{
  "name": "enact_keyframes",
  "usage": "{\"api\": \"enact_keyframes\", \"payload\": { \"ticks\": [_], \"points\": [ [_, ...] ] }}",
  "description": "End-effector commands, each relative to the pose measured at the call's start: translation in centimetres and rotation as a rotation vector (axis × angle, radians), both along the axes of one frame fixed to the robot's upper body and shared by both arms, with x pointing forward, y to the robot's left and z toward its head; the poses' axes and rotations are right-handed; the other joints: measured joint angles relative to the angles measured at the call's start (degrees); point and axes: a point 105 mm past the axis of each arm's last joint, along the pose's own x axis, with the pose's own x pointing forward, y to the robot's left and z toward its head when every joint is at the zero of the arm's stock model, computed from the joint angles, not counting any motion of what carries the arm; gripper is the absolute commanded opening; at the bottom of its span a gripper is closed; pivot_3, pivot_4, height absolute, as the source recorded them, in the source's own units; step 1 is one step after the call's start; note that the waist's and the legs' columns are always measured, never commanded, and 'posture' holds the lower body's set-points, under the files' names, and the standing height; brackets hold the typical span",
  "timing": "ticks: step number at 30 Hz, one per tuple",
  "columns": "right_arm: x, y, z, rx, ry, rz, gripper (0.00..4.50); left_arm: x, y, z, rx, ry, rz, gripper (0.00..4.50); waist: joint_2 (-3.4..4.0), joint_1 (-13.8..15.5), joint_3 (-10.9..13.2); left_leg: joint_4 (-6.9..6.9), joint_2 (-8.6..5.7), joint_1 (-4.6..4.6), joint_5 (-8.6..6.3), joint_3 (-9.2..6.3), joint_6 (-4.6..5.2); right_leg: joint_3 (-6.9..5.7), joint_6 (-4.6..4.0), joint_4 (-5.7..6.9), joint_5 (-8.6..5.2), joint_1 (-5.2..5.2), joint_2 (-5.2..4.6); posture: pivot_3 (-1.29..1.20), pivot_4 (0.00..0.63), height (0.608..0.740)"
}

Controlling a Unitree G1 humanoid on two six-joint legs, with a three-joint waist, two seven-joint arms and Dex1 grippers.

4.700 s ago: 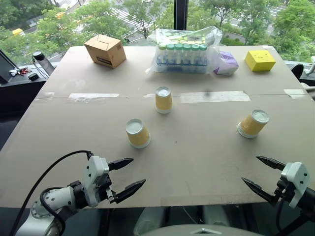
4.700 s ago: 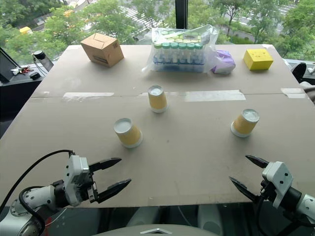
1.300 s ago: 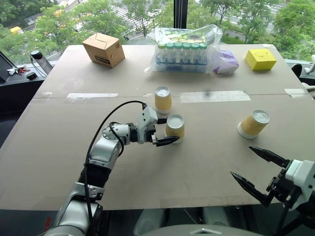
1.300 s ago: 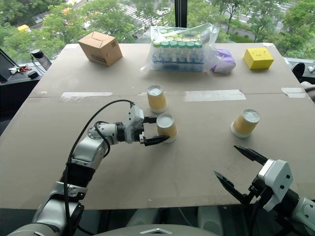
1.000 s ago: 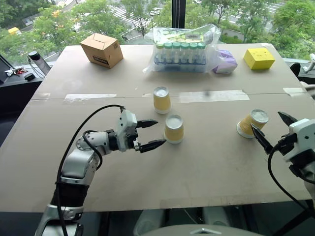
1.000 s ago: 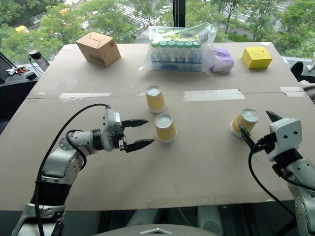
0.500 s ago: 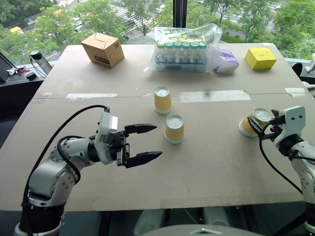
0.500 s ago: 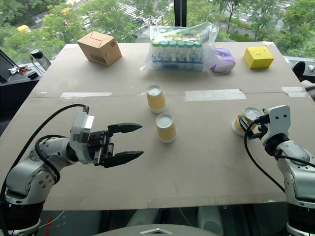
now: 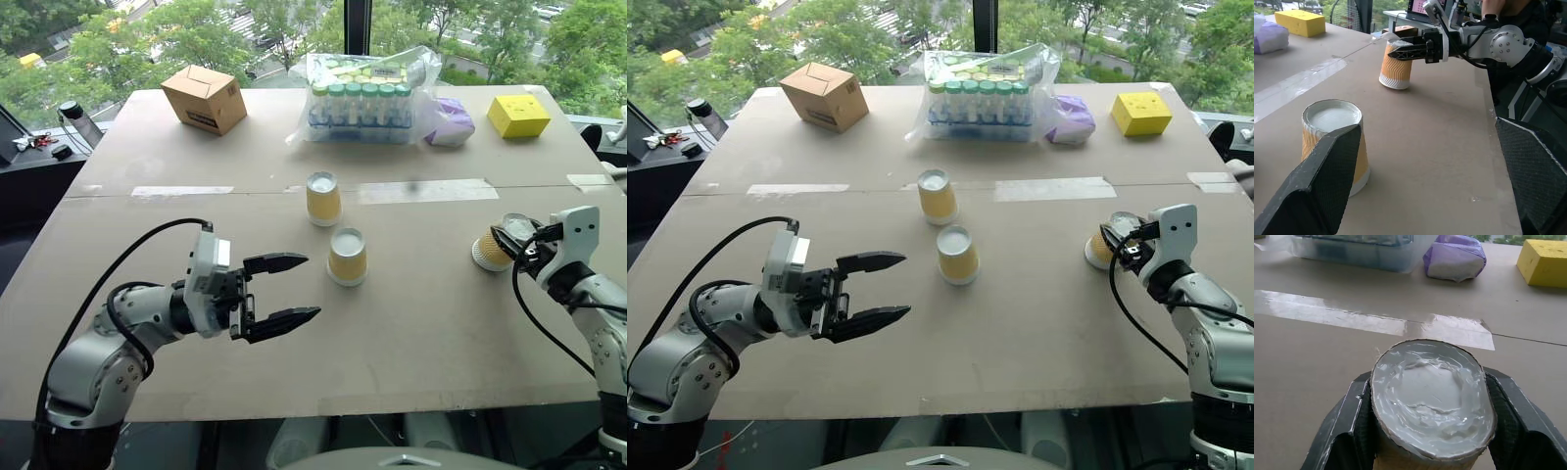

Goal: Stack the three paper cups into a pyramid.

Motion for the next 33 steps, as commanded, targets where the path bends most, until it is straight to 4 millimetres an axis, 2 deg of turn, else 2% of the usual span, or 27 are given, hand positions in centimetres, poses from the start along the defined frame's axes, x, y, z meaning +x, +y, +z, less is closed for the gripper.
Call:
{"api": "enact_keyframes", "payload": {
  "ticks": [1,5,9,21,25,33],
  "points": [
    [-2.5,6.6,2.9,-0.005,-0.101,0.360,2.13,0.6,1.7,-0.1,0.004,-0.051,0.102,4.50,0.04,-0.4,0.0,-0.01,0.01,0.00,0.00,0.00,0.00,0.00,0.00,0.00,0.00,0.00,0.01,0.00,0.150,0.740],
    [-3.6,9.9,2.5,-0.025,-0.083,0.557,2.13,0.3,2.4,-0.7,0.026,-0.042,0.125,4.50,0.00,-0.9,0.0,-0.01,0.06,0.00,0.00,-0.01,0.00,-0.02,0.00,-0.03,0.00,0.02,0.04,0.00,0.150,0.740],
    [-2.9,11.3,1.9,-0.080,-0.080,0.649,2.13,-0.2,2.6,-0.7,0.028,-0.037,0.135,4.50,-0.03,-0.7,0.0,0.01,0.02,-0.01,0.00,-0.04,0.01,-0.07,0.01,-0.06,0.00,0.03,0.01,0.00,0.150,0.740],
    [-1.8,12.7,0.2,-0.155,-0.069,0.807,2.13,-2.1,2.9,-1.1,0.074,-0.025,0.148,4.50,-0.02,-0.9,0.1,-0.05,0.05,-0.02,-0.02,-0.05,-0.02,-0.08,-0.01,-0.11,0.00,0.00,0.02,0.00,0.150,0.740],
    [-1.5,13.4,0.0,-0.150,-0.074,0.832,2.13,-3.0,3.3,-1.1,0.088,-0.010,0.137,4.50,0.00,-0.9,0.1,-0.06,0.06,-0.02,-0.02,-0.05,-0.03,-0.07,-0.01,-0.11,0.00,-0.02,0.02,0.00,0.150,0.740],
    [-0.5,14.5,0.0,-0.194,-0.094,0.861,2.13,-3.5,3.6,-0.9,0.094,-0.008,0.162,4.50,0.00,-0.9,0.1,-0.06,0.06,-0.02,-0.03,-0.05,-0.04,-0.09,-0.01,-0.11,0.00,-0.02,0.02,0.00,0.150,0.740]
  ]
}}
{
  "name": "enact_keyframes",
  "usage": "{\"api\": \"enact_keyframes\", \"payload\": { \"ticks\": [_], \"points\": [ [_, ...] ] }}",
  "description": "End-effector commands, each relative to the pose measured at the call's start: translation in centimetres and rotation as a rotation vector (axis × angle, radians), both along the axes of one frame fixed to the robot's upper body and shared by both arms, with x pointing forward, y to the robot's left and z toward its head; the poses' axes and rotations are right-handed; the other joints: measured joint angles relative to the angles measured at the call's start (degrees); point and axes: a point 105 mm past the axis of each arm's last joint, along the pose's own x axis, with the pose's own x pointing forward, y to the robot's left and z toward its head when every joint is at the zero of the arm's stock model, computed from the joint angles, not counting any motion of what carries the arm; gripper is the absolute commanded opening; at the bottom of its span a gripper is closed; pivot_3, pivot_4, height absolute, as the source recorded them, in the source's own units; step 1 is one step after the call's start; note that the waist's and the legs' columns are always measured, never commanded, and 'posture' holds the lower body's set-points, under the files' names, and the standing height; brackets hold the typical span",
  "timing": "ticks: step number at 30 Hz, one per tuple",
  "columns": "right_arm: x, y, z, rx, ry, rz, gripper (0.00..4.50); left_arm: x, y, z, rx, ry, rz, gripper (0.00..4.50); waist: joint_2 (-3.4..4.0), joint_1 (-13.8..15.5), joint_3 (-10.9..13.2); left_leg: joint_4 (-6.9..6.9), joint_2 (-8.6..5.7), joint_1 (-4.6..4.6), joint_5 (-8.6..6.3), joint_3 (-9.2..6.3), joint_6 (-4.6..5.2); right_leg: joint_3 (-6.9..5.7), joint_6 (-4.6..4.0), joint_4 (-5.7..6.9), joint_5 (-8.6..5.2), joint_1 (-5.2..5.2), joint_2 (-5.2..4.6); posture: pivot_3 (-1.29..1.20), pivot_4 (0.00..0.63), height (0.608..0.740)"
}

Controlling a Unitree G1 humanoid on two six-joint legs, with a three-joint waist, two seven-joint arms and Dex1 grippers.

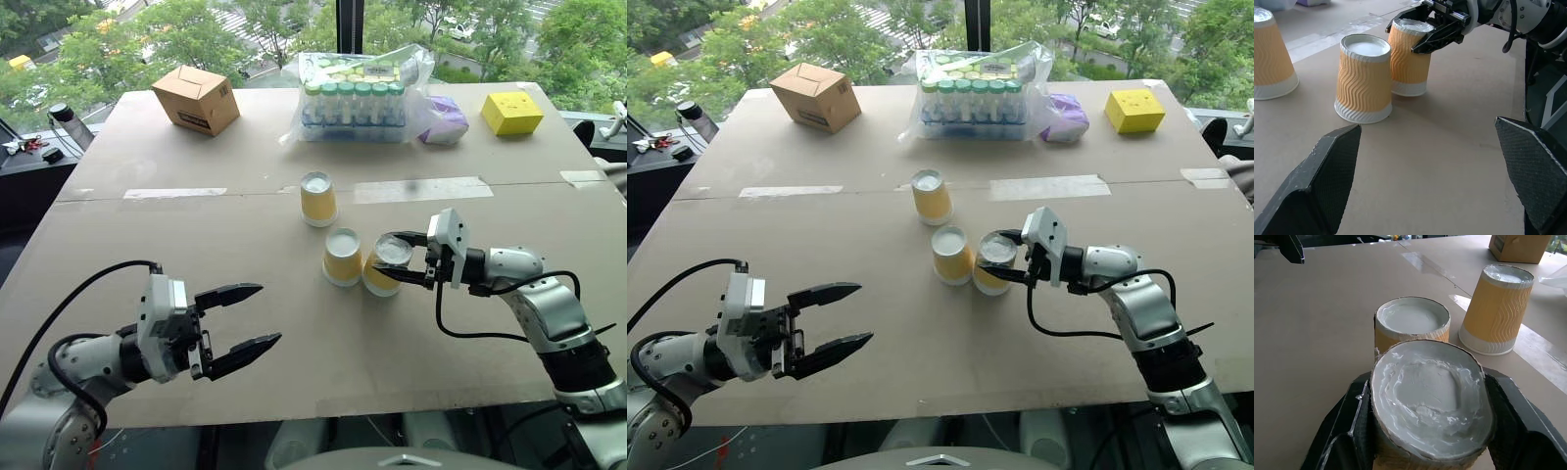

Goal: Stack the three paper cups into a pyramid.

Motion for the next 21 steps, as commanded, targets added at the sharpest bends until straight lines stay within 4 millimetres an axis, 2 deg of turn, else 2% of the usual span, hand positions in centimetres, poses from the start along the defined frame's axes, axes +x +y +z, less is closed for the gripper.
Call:
{"api": "enact_keyframes", "payload": {
  "ticks": [1,12,21],
  "points": [
    [-0.1,0.5,0.8,-0.001,-0.049,0.033,2.13,-0.5,-0.5,1.1,0.003,-0.050,-0.021,4.50,0.00,0.1,0.0,-0.01,0.00,0.00,0.00,-0.01,0.00,0.00,-0.01,0.00,0.00,0.00,0.00,0.00,0.150,0.740],
    [0.3,0.9,0.5,-0.020,-0.058,0.025,2.13,-0.6,-0.8,1.3,0.000,-0.054,-0.005,4.50,0.01,0.0,0.0,-0.03,0.00,-0.01,-0.01,0.00,-0.02,0.01,-0.01,-0.04,0.00,-0.02,0.00,0.00,0.150,0.740],
    [0.5,0.9,-0.5,-0.056,-0.042,0.016,2.13,-0.5,-1.1,1.2,-0.005,-0.050,-0.002,4.50,0.01,0.0,0.0,-0.04,0.00,-0.01,-0.02,0.00,-0.03,0.01,-0.01,-0.04,0.00,-0.03,0.00,0.00,0.150,0.740]
  ]
}}
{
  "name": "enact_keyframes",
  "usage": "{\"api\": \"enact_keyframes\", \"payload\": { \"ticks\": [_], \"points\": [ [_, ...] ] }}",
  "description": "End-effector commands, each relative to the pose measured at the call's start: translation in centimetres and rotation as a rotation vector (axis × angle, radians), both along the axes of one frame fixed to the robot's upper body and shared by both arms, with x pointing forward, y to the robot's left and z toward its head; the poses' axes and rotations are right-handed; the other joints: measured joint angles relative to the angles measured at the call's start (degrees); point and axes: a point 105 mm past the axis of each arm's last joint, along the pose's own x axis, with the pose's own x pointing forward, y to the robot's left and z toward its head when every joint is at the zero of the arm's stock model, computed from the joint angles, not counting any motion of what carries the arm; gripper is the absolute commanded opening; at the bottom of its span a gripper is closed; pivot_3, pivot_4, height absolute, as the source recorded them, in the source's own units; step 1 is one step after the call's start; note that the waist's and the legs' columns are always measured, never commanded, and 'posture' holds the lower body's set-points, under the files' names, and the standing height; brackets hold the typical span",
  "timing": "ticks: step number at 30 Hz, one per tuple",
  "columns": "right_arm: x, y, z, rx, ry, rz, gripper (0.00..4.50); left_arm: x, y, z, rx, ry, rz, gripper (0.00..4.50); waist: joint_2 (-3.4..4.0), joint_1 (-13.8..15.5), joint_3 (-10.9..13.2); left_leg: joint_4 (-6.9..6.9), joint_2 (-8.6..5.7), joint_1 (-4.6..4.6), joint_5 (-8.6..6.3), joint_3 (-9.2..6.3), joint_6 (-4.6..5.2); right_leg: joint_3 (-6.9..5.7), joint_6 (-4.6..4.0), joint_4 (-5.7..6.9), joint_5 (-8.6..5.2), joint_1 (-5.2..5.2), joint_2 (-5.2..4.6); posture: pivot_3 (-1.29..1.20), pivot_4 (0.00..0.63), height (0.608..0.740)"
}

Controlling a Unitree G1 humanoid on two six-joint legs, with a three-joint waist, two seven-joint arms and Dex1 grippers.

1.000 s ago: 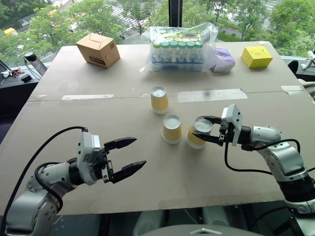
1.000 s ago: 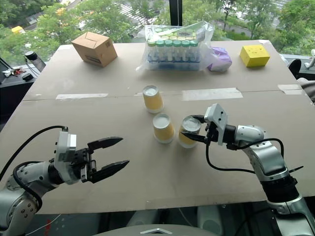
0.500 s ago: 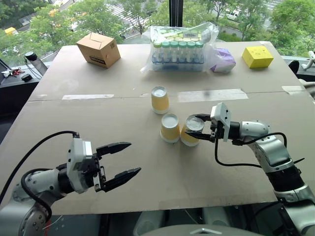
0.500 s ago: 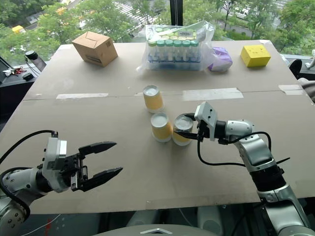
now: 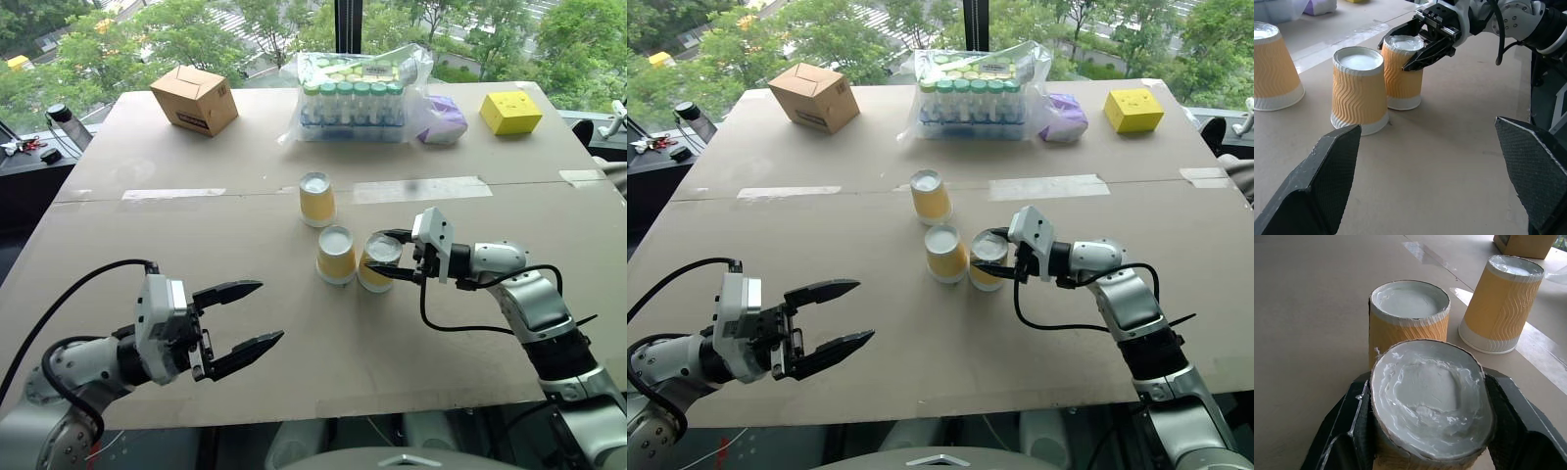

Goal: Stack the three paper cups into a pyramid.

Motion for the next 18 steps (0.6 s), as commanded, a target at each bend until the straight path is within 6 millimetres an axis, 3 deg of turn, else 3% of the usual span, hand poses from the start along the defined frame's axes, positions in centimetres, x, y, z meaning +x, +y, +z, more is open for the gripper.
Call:
{"api": "enact_keyframes", "payload": {
  "ticks": [1,5,11,18],
  "points": [
    [0.2,0.3,0.4,-0.019,-0.034,0.012,2.61,-0.3,-0.5,0.6,-0.014,-0.021,-0.018,4.50,0.00,0.0,0.0,0.00,0.00,0.00,0.00,0.00,0.00,0.00,0.00,0.00,0.00,0.00,0.00,0.00,0.150,0.740],
    [0.2,0.3,0.5,-0.009,-0.031,0.012,4.35,-0.2,-0.5,0.6,-0.015,-0.020,-0.016,4.50,0.01,0.0,0.0,0.00,0.00,0.00,0.00,0.00,0.00,0.00,0.00,0.00,0.00,0.00,0.01,0.00,0.150,0.740],
    [-0.4,0.1,3.0,0.100,-0.064,0.025,4.44,1.1,0.3,1.2,-0.076,-0.021,0.062,4.50,0.02,0.0,0.0,-0.03,0.00,0.00,0.00,0.00,0.00,0.00,0.00,0.00,0.00,-0.03,0.01,0.00,0.150,0.740],
    [-3.2,-2.2,6.5,0.202,-0.086,0.085,4.44,6.9,1.8,2.7,-0.067,-0.044,0.294,4.50,0.00,0.8,0.0,-0.02,-0.02,-0.02,0.00,-0.11,-0.01,-0.08,0.00,0.01,0.00,-0.02,0.01,0.00,0.150,0.740]
  ]
}}
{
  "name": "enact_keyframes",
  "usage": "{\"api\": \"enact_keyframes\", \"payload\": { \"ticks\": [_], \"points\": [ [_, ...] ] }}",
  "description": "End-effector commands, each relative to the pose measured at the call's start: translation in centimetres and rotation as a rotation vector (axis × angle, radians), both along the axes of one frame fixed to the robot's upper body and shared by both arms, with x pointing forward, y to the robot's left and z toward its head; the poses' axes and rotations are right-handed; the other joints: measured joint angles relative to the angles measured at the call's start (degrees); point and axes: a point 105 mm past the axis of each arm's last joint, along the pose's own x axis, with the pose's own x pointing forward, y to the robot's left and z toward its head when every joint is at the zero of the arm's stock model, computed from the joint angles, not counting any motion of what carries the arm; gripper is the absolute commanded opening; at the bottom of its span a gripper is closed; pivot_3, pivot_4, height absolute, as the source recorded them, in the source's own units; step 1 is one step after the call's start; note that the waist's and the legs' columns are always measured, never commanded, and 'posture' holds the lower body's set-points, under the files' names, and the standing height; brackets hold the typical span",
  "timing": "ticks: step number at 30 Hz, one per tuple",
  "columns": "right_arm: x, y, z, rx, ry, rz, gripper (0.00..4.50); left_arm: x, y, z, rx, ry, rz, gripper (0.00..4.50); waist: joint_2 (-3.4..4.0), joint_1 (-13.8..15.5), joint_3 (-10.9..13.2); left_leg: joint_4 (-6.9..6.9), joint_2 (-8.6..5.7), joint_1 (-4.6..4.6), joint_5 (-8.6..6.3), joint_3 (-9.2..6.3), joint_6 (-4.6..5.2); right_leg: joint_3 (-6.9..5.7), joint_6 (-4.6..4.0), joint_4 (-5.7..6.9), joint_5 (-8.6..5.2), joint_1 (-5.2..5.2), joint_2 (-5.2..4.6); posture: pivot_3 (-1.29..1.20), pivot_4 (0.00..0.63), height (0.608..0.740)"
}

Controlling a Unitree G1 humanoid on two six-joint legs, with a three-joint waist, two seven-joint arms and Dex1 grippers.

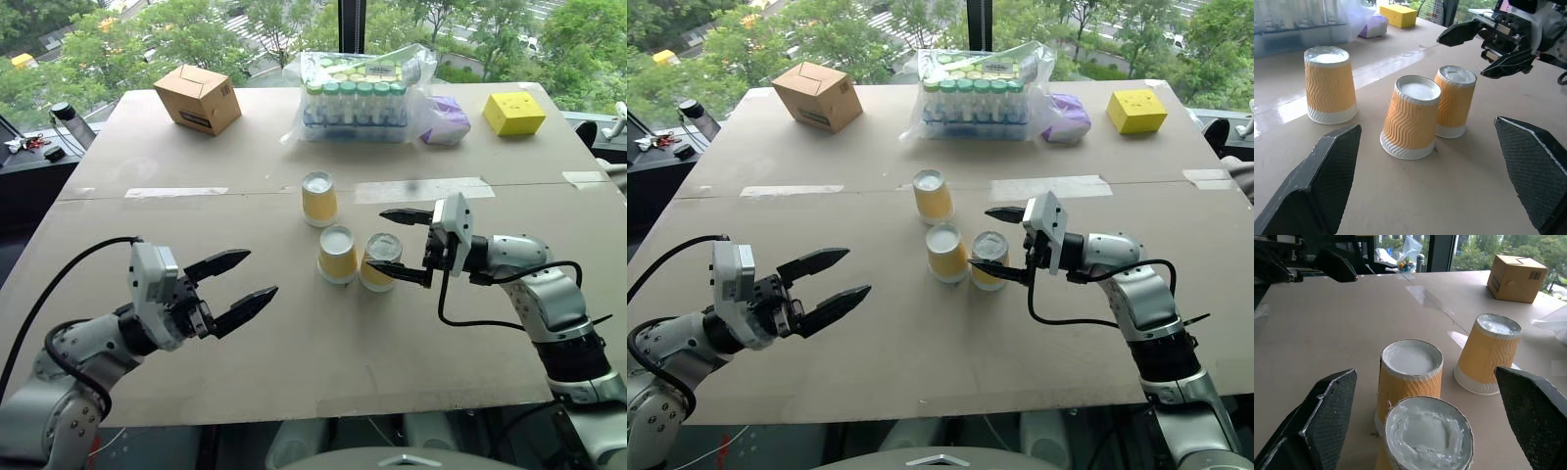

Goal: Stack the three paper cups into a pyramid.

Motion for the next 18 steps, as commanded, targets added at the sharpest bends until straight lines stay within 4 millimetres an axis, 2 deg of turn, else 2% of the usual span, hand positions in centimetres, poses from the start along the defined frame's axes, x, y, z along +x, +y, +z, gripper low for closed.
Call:
{"api": "enact_keyframes", "payload": {
  "ticks": [1,6,11,14,18],
  "points": [
    [-1.7,-1.1,2.7,0.067,-0.061,0.022,4.44,2.9,0.3,0.3,0.062,0.040,0.094,4.50,-0.01,-0.1,0.0,0.00,0.02,0.00,0.00,-0.01,-0.01,-0.01,0.00,0.01,0.00,0.01,0.03,0.00,0.150,0.740],
    [-2.9,-2.9,3.8,0.096,-0.078,-0.043,4.44,7.2,-1.0,1.1,0.077,0.056,0.088,4.50,-0.02,0.7,0.0,0.04,-0.04,-0.02,0.00,-0.03,-0.01,-0.03,0.00,0.05,0.00,0.01,0.01,0.00,0.150,0.740],
    [-4.6,-5.8,4.0,0.065,-0.088,-0.164,4.44,11.9,-3.1,0.4,0.135,0.076,0.067,4.50,-0.05,0.8,0.1,0.04,-0.07,-0.10,-0.01,-0.02,-0.03,-0.06,0.00,0.00,0.01,-0.09,-0.02,0.00,0.150,0.740],
    [-5.5,-7.1,4.0,0.048,-0.085,-0.229,4.44,13.8,-4.1,-0.1,0.165,0.071,0.049,4.50,-0.09,0.7,0.1,0.18,-0.10,-0.39,-0.01,-0.07,-0.03,-0.10,0.01,0.02,0.01,-0.28,-0.04,0.00,0.150,0.740],
    [-6.2,-7.8,3.9,0.045,-0.085,-0.290,4.44,15.4,-5.2,-0.1,0.160,0.042,0.026,4.50,-0.13,0.5,0.1,0.34,-0.11,-0.69,-0.01,-0.02,-0.03,-0.07,0.02,0.13,0.04,-0.58,-0.06,0.00,0.150,0.740]
  ]
}}
